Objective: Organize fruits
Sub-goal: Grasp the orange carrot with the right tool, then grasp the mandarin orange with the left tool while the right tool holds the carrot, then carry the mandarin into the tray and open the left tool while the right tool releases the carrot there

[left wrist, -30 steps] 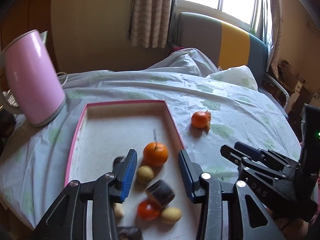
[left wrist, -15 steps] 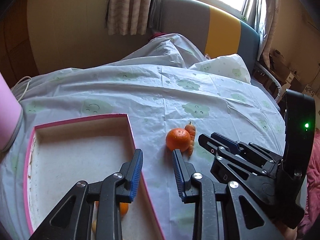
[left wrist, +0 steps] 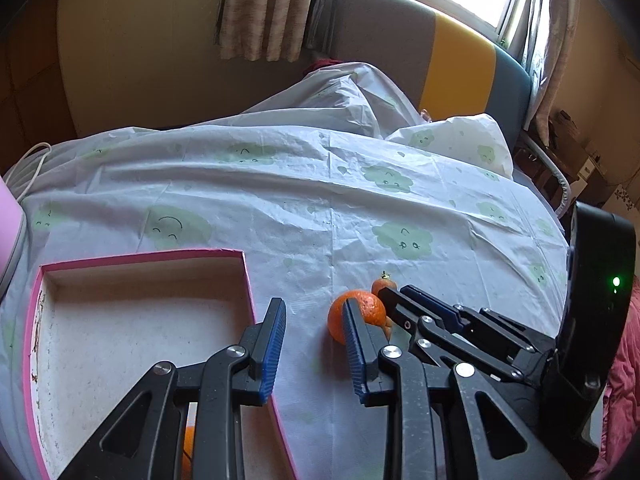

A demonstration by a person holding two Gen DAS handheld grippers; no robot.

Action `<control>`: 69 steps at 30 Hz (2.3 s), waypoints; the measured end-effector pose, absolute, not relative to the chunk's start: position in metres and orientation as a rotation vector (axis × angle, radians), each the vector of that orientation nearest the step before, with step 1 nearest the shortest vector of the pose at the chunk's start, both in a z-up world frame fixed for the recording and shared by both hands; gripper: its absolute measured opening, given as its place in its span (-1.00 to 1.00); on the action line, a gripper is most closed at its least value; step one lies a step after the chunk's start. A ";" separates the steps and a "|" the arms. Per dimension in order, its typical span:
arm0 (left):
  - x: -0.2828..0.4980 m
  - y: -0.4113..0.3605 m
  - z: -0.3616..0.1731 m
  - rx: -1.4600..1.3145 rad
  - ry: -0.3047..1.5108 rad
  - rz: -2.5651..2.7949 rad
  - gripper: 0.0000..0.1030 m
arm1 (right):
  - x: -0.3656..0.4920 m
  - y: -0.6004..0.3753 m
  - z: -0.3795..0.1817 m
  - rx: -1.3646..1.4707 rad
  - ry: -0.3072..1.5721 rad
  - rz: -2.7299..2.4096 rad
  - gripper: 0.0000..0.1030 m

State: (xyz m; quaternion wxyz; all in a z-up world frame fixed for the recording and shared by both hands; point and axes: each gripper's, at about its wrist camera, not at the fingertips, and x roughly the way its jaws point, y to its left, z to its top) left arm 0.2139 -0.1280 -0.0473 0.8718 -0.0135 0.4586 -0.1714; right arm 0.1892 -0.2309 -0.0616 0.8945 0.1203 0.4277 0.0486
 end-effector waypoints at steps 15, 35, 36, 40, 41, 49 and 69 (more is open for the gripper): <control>0.213 -0.140 -0.047 -0.026 0.967 -0.397 -0.41 | 0.176 -0.233 -0.058 0.212 0.882 0.072 -0.62; 0.217 -0.158 -0.067 0.052 1.002 -0.354 -0.31 | 0.147 -0.256 -0.057 0.179 0.890 -0.022 -0.62; 0.216 -0.158 -0.067 0.050 1.001 -0.355 -0.32 | 0.146 -0.255 -0.056 0.174 0.888 -0.022 -0.62; 0.209 -0.156 -0.062 0.035 0.995 -0.381 -0.34 | 0.140 -0.251 -0.050 0.168 0.873 -0.020 -0.62; 0.206 -0.155 -0.060 0.030 0.990 -0.388 -0.34 | 0.138 -0.250 -0.049 0.168 0.870 -0.020 -0.62; 0.181 -0.149 -0.039 0.033 0.940 -0.397 -0.34 | 0.120 -0.241 -0.045 0.162 0.866 -0.007 -0.62; 0.110 -0.077 0.014 -0.012 0.793 -0.329 -0.34 | 0.075 -0.182 -0.020 0.139 0.823 0.123 -0.62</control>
